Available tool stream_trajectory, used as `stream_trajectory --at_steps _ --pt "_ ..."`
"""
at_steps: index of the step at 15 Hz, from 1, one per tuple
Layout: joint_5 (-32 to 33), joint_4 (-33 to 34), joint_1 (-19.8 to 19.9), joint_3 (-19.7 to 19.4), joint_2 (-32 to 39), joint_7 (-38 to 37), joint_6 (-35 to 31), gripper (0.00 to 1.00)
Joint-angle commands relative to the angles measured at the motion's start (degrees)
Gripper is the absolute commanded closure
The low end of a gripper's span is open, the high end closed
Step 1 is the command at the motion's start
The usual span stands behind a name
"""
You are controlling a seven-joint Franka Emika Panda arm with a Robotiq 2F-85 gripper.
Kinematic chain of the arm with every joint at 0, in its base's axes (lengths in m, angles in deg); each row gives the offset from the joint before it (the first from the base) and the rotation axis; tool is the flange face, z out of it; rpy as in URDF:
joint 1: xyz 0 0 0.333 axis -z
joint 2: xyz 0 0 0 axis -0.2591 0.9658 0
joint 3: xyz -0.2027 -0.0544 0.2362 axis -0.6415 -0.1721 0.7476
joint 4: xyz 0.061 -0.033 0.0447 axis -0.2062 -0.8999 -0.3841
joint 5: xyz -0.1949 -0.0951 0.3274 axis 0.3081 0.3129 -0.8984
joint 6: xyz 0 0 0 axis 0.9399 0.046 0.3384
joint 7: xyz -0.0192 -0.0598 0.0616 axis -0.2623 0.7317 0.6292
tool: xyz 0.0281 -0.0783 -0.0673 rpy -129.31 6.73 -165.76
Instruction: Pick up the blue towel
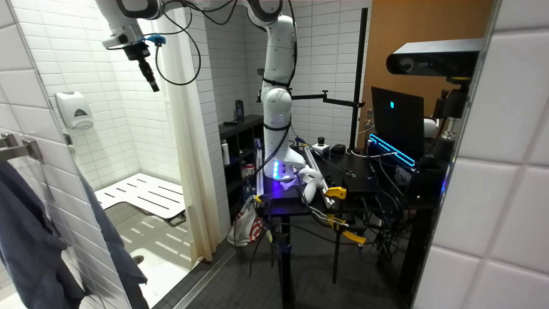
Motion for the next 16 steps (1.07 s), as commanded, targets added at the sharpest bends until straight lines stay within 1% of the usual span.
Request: stream_trajectory --at_steps 1,3,5,7,10,13,16 --pt "0.0 0.2 -0.2 -0.2 0.1 0.0 0.2 0.0" --pt "0.0 0.2 -0.2 -0.2 0.1 0.0 0.2 0.0" --pt "0.2 -0.8 -0.2 -0.1 0.7 -0.2 -1.5 0.0" --pt "-0.1 -0.5 -0.2 -0.1 3.3 -1.2 -3.2 0.0" --pt "0.4 2.2 -0.4 0.2 10.1 -4.5 -5.8 0.0" --pt "1.5 7.5 -1.1 0.2 19.7 -10.4 -5.8 0.0" --pt "1.1 12.2 -2.5 -0.1 26.2 -14.3 -5.4 0.0"
